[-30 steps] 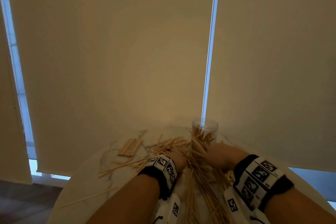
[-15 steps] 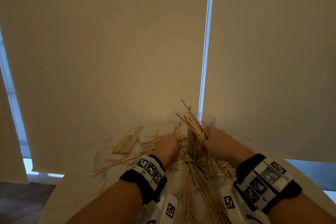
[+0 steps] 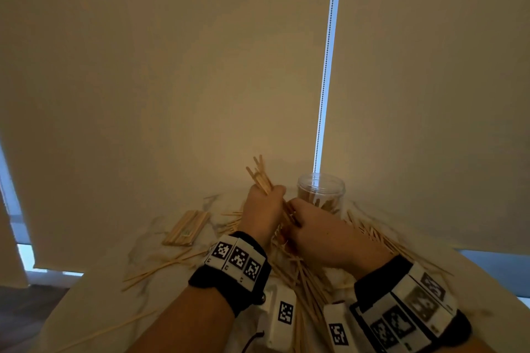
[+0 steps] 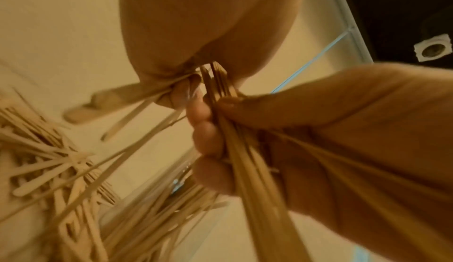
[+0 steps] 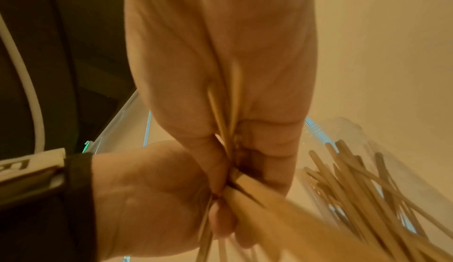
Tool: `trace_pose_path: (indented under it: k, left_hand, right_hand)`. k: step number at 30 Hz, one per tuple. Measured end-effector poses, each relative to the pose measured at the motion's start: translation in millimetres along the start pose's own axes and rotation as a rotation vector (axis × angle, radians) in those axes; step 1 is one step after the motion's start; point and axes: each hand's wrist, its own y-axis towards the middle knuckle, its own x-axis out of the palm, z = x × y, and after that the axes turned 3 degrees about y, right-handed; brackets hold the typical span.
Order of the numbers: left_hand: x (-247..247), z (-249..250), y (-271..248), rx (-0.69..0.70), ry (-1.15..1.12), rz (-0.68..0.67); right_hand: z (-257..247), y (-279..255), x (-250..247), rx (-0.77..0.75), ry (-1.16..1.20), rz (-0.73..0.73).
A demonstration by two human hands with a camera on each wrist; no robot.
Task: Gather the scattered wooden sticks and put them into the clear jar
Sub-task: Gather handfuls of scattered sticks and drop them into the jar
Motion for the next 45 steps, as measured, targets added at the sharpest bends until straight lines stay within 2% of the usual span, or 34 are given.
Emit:
trace_pose_path:
  k: [4,11,15,18,22,24,26,28,30,32,36,39,45]
  left_hand:
    - [-1,-8,3,0.025,0.013,0.042]
    - [-17,-12,24,-0.051,-0.171,0.152]
    - [-20,-9,27,-0.079,-0.239,0.126]
    - [-18,-4,20,-0.084,-0.277,0.02]
    - [-13,6,4,-0.012,-0.212,-0.257]
    - [-10,11,-2,0.039,-0.154,-0.379]
    - [-9,14,-8,0.093,-0.13,-0.471]
    - [-8,17,-14,0.135,-0.136,-0.503]
    - [-8,18,-16,0.167,-0.162,-0.458]
    - [-7,20,-17,0.203,-0.178,-0.356]
    - [-5,18,-15,0.286,-0.079,-0.208]
    - [-3,15,-12,0.224,-0.116,-0.172]
    - [-6,19,-6,0.055,-0.411,-0.106]
  right_hand:
    - [4,5,8,-0.027,-0.008,-0.014]
    - [19,15,7,-0.045,0.059,0.032]
    - [24,16,-1,-0.026,0.174,0.075]
    - [23,15,-10,-0.076,0.195,0.226]
    - [23,16,-20,-0.12,0.256,0.427]
    - [24,16,-22,-0.119,0.21,0.515]
    - [24,15,-24,-0.093,0.125,0.57]
    - [23,15,-23,-0.067,0.079,0.554]
    - [22,15,-21,-0.058,0.06,0.473]
    - [19,15,-17,-0.056,0.068,0.395]
    - [11,15,-10,-0.073,0.014,0.351]
    - [8,10,-13,-0.063,0.079,0.349]
    - [8,6,-21,-0.075,0.114,0.367]
